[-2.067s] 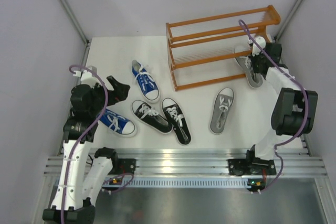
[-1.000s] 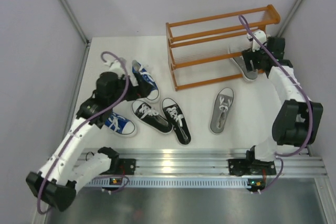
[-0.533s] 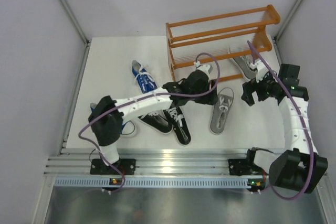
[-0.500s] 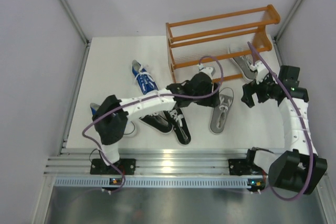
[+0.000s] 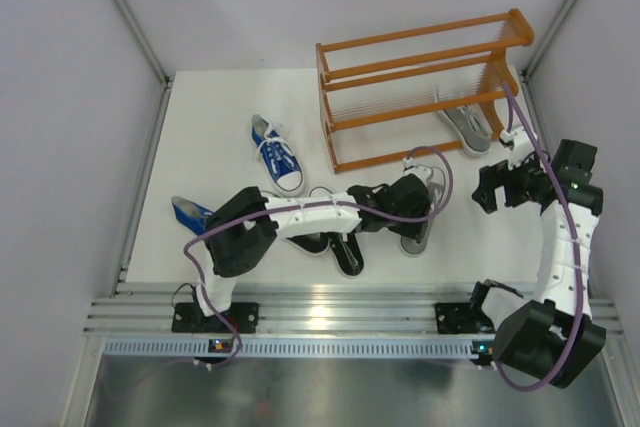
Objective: Place and organize the shoes onto the shoe shelf
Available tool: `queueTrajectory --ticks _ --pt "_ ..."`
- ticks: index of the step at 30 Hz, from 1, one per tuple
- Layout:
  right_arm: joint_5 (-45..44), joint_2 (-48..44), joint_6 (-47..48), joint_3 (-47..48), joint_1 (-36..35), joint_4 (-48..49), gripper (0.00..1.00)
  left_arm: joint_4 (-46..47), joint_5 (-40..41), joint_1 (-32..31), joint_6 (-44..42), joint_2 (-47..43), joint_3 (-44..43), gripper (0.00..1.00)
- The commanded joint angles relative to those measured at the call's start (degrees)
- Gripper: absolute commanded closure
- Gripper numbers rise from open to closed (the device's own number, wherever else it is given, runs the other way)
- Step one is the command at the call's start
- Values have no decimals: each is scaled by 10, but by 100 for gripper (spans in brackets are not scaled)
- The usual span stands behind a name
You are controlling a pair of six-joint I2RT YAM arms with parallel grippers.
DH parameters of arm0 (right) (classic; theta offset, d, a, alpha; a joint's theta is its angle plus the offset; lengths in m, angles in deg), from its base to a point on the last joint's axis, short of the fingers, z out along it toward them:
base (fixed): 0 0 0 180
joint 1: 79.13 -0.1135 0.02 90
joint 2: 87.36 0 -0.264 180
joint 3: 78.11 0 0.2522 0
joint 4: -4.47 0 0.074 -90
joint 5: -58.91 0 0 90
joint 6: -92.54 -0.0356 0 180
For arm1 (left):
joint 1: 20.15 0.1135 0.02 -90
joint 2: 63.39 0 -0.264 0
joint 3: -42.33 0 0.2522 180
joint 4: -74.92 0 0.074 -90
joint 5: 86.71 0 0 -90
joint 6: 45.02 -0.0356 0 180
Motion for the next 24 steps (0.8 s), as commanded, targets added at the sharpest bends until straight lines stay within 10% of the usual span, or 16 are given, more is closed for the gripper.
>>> queueTrajectory --ticks 1,9,11,12,24 --pt "38 -5 6 3 10 -7 1 14 36 -11 -17 17 -10 54" --pt "54 -1 -3 12 16 -8 1 14 111 -13 -62 60 -33 59" --pt "55 -2 -5 13 17 -8 1 15 127 -13 -80 66 -40 70" --pt "56 -3 -6 14 17 -7 1 15 133 -13 -86 70 -44 99" --pt "75 -5 -14 67 47 -27 1 35 216 -7 -52 45 -151 100"
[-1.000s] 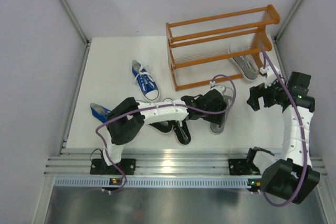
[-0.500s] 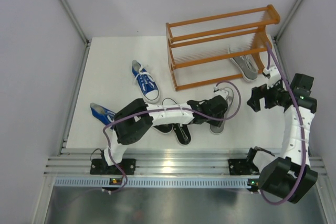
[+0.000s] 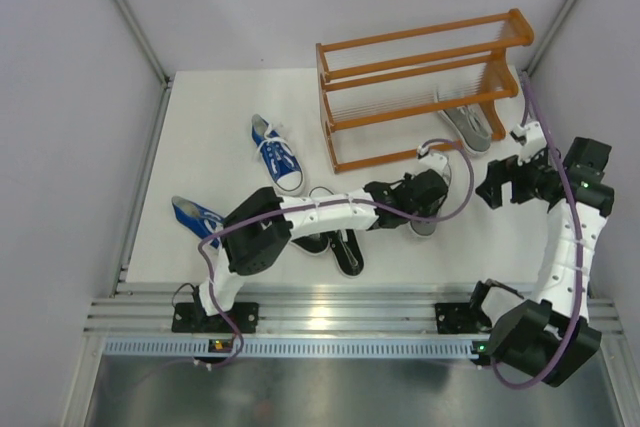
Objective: Place and organize the shoes onto the shoe shelf
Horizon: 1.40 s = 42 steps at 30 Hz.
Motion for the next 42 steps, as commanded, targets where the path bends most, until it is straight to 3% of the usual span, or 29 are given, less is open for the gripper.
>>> queueTrajectory --ticks 1,8,23,29,33,37,42 --pt "33 -7 -5 43 17 3 1 38 52 15 35 -19 -61 100" --pt "41 -2 -12 56 30 7 1 18 55 49 123 -16 -100 100" --pt "58 20 -14 56 34 4 1 119 20 87 130 -55 -118 100" --pt "99 70 28 60 9 -85 1 140 -82 95 135 -61 -74 100" --pt "82 99 31 59 -3 -108 1 164 -149 86 152 -71 10 100" --pt "66 141 -10 59 -17 -107 2 194 -249 84 162 -62 51 100" --pt "26 184 -62 45 -62 -90 1 212 -307 78 162 -54 68 100"
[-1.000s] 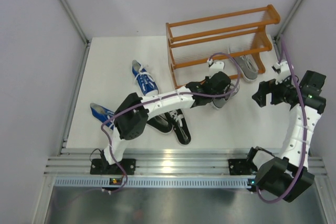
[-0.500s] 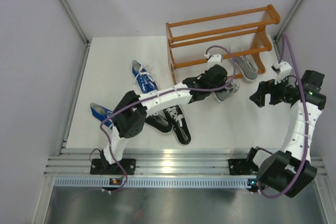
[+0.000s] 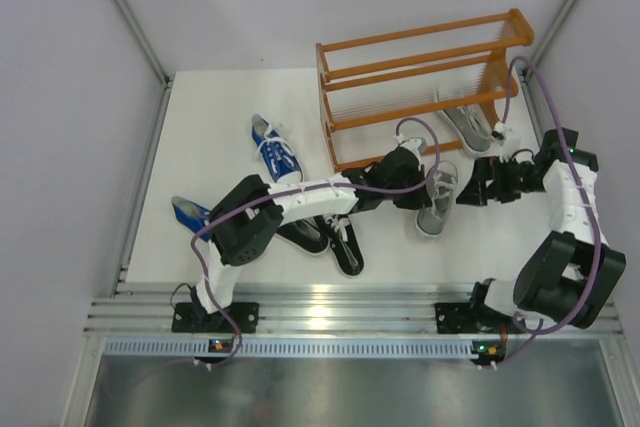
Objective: Place and organize the shoes onto the shoe shelf
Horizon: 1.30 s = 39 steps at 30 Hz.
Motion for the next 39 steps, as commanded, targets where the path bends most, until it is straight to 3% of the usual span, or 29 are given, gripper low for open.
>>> queueTrajectory --ticks 1,3,4,8,13,17,22,25,31,37,39 --pt "-26 26 -44 3 -30 10 1 88 -77 -6 7 -28 0 93" --pt "-37 31 -54 -1 -47 17 1 88 -65 -4 -4 -47 14 77" --pt "-42 29 -59 -6 -50 21 1 83 -57 -4 -7 -63 19 59" --pt "-56 22 -69 -8 -64 32 0 70 -45 3 -21 -100 51 39" --pt "-96 27 -76 -17 -90 45 0 36 -36 5 -63 -152 71 34" --pt "-160 49 -115 -25 -146 80 3 -40 18 11 -134 -206 82 27" --pt "-236 67 -152 -35 -205 118 8 -82 92 25 -179 -281 97 25" --pt "-270 82 -167 -39 -218 133 17 -95 121 30 -198 -325 111 25" --pt "-310 121 -192 -40 -262 144 50 -109 167 31 -226 -405 134 23" --pt "-304 154 -186 -14 -269 141 52 -112 203 32 -233 -472 157 20" --pt "-306 163 -185 -6 -274 142 65 -112 211 32 -233 -492 164 20"
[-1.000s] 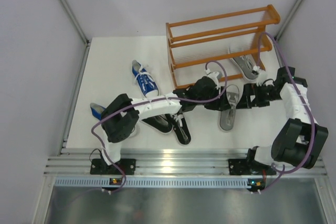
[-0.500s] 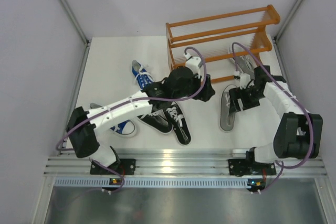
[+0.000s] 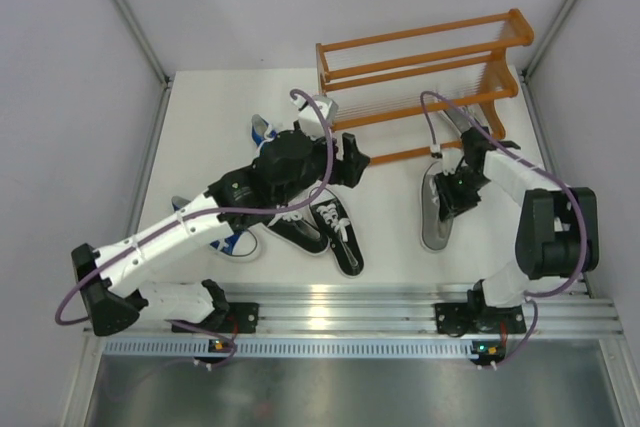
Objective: Place and organize the shoes onto the shoe shelf
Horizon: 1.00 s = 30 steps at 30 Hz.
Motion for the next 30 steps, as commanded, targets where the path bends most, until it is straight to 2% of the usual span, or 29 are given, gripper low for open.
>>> queueTrajectory --ticks 1,2,5,8,11,19,22,26,30 --pt "-15 12 -1 33 -11 20 73 6 33 1 -12 -39 11 20" --pt "-15 0 0 34 -11 21 86 6 37 1 -12 -52 13 20" --pt "-6 -50 20 32 -6 44 100 6 45 0 -11 -82 26 20" --pt "-2 -100 57 41 -2 72 100 6 60 0 -11 -110 42 19" --pt "0 -106 82 69 1 87 100 6 74 0 -14 -129 55 18" --pt "-15 4 87 187 9 88 100 5 89 1 -19 -151 57 17" --pt "-25 58 86 262 9 71 100 5 93 0 -17 -155 57 17" --pt "-29 101 92 300 8 52 100 5 96 0 -14 -164 59 17" --pt "-24 95 96 290 8 54 100 6 98 0 -12 -168 61 17"
